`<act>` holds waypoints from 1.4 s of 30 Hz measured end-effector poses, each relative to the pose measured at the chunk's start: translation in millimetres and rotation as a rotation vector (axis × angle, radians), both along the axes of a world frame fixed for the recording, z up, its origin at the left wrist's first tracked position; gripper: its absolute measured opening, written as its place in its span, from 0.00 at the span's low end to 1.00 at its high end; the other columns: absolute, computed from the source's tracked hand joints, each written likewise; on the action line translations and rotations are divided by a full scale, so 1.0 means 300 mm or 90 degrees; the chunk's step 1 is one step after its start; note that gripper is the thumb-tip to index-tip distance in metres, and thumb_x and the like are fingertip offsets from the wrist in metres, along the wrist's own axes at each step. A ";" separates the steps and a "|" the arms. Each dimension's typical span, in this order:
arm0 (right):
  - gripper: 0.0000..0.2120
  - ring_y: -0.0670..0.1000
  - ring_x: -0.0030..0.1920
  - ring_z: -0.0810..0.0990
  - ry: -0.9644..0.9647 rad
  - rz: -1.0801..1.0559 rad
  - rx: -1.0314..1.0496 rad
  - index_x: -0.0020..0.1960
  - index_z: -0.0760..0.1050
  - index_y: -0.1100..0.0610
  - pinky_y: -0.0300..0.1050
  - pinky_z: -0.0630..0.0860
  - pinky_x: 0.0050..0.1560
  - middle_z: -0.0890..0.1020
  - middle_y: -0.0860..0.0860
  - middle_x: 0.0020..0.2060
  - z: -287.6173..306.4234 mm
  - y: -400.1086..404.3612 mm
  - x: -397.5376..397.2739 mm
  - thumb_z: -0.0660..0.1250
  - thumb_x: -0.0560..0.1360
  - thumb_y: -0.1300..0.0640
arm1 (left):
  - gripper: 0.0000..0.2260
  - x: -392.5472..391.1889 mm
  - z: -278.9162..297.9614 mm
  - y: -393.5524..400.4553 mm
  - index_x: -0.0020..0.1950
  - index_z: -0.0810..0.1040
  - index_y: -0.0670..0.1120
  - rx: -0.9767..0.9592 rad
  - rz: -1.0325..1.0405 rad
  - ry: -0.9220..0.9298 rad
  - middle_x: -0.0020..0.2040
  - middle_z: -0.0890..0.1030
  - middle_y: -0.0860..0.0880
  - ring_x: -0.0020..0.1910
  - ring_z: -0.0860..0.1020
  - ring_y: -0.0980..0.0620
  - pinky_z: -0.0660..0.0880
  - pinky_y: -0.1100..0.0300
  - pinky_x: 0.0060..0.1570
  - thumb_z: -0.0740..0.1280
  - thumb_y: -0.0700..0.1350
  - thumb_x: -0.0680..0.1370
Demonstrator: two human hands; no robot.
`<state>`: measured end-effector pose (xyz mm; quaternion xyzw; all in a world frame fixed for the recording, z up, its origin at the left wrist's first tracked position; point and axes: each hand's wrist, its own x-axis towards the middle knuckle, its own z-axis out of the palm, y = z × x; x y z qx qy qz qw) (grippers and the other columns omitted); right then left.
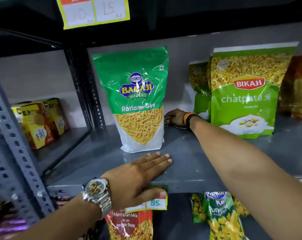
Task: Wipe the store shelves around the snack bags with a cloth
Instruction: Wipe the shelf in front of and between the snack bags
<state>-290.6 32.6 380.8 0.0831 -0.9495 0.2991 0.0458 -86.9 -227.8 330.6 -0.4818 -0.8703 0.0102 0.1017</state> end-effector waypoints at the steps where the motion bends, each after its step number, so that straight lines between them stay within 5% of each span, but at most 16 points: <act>1: 0.15 0.56 0.62 0.79 -0.006 0.019 0.001 0.63 0.80 0.57 0.44 0.73 0.64 0.82 0.55 0.62 0.005 0.003 0.025 0.68 0.77 0.59 | 0.35 0.004 0.003 0.000 0.85 0.43 0.56 -0.001 0.000 -0.001 0.85 0.47 0.58 0.84 0.42 0.60 0.40 0.65 0.80 0.53 0.67 0.84; 5: 0.17 0.56 0.66 0.77 0.000 0.087 0.055 0.67 0.77 0.58 0.50 0.71 0.71 0.79 0.55 0.65 0.005 0.021 0.171 0.66 0.78 0.60 | 0.35 0.018 0.012 0.005 0.85 0.43 0.56 -0.011 0.010 -0.013 0.85 0.47 0.57 0.84 0.43 0.60 0.40 0.65 0.80 0.54 0.67 0.84; 9: 0.16 0.50 0.64 0.76 0.038 0.160 0.123 0.67 0.77 0.53 0.44 0.69 0.67 0.78 0.49 0.63 0.012 0.068 0.380 0.66 0.79 0.56 | 0.35 0.025 0.024 0.008 0.85 0.44 0.55 -0.017 0.017 -0.020 0.86 0.48 0.56 0.84 0.45 0.58 0.46 0.61 0.82 0.54 0.66 0.83; 13: 0.14 0.40 0.61 0.79 -0.065 0.262 0.089 0.64 0.79 0.49 0.32 0.72 0.64 0.80 0.42 0.61 0.036 0.167 0.592 0.68 0.79 0.54 | 0.35 0.025 0.015 0.009 0.85 0.45 0.54 -0.010 0.014 0.005 0.85 0.51 0.55 0.84 0.48 0.58 0.45 0.62 0.82 0.54 0.66 0.84; 16: 0.16 0.33 0.59 0.77 -0.047 0.199 0.041 0.65 0.78 0.47 0.27 0.69 0.63 0.80 0.39 0.63 0.078 0.213 0.626 0.68 0.78 0.52 | 0.35 0.026 0.013 0.014 0.85 0.45 0.55 -0.001 0.020 0.006 0.85 0.51 0.56 0.84 0.49 0.58 0.43 0.66 0.80 0.52 0.67 0.83; 20: 0.17 0.52 0.67 0.76 0.041 0.066 0.026 0.67 0.77 0.58 0.35 0.67 0.63 0.78 0.54 0.66 0.018 0.148 0.572 0.67 0.79 0.58 | 0.36 0.036 0.022 0.017 0.85 0.46 0.54 -0.010 0.019 -0.011 0.85 0.51 0.55 0.84 0.50 0.56 0.52 0.57 0.83 0.51 0.68 0.82; 23: 0.15 0.55 0.65 0.78 0.063 0.060 0.026 0.65 0.78 0.59 0.37 0.69 0.61 0.79 0.56 0.63 -0.025 0.097 0.598 0.66 0.79 0.61 | 0.36 0.037 0.019 0.010 0.85 0.46 0.54 -0.008 0.020 -0.009 0.85 0.51 0.55 0.84 0.50 0.56 0.52 0.57 0.83 0.51 0.68 0.82; 30: 0.14 0.37 0.58 0.78 -0.013 0.264 0.072 0.63 0.78 0.43 0.28 0.71 0.61 0.79 0.40 0.58 -0.003 0.253 0.961 0.65 0.78 0.47 | 0.35 0.011 0.005 0.002 0.85 0.47 0.55 0.008 0.009 0.004 0.85 0.53 0.54 0.84 0.52 0.56 0.54 0.56 0.82 0.52 0.68 0.82; 33: 0.14 0.39 0.58 0.78 0.037 0.140 0.009 0.64 0.78 0.44 0.40 0.73 0.67 0.80 0.37 0.57 0.036 0.348 0.939 0.66 0.79 0.51 | 0.35 0.012 0.008 0.003 0.85 0.47 0.55 0.002 0.012 0.004 0.85 0.54 0.54 0.84 0.53 0.55 0.56 0.55 0.82 0.53 0.67 0.83; 35: 0.15 0.46 0.59 0.77 0.119 0.009 -0.003 0.65 0.78 0.50 0.48 0.71 0.68 0.80 0.45 0.58 0.042 0.386 0.873 0.66 0.79 0.55 | 0.34 0.025 0.016 0.006 0.85 0.48 0.54 0.003 0.011 0.003 0.85 0.54 0.54 0.84 0.54 0.55 0.54 0.57 0.82 0.55 0.65 0.83; 38: 0.14 0.55 0.63 0.77 0.166 -0.084 0.033 0.64 0.79 0.52 0.44 0.70 0.64 0.80 0.54 0.61 0.020 0.399 0.786 0.66 0.79 0.58 | 0.35 0.037 0.029 0.019 0.85 0.49 0.52 0.000 0.018 0.002 0.85 0.55 0.53 0.84 0.55 0.55 0.49 0.64 0.80 0.57 0.65 0.83; 42: 0.15 0.58 0.65 0.76 0.147 -0.117 0.106 0.63 0.80 0.47 0.54 0.72 0.67 0.80 0.53 0.63 -0.037 0.400 0.723 0.66 0.78 0.57 | 0.40 0.062 0.033 0.124 0.85 0.51 0.47 -0.004 0.030 0.055 0.85 0.56 0.49 0.84 0.55 0.51 0.46 0.63 0.79 0.56 0.69 0.81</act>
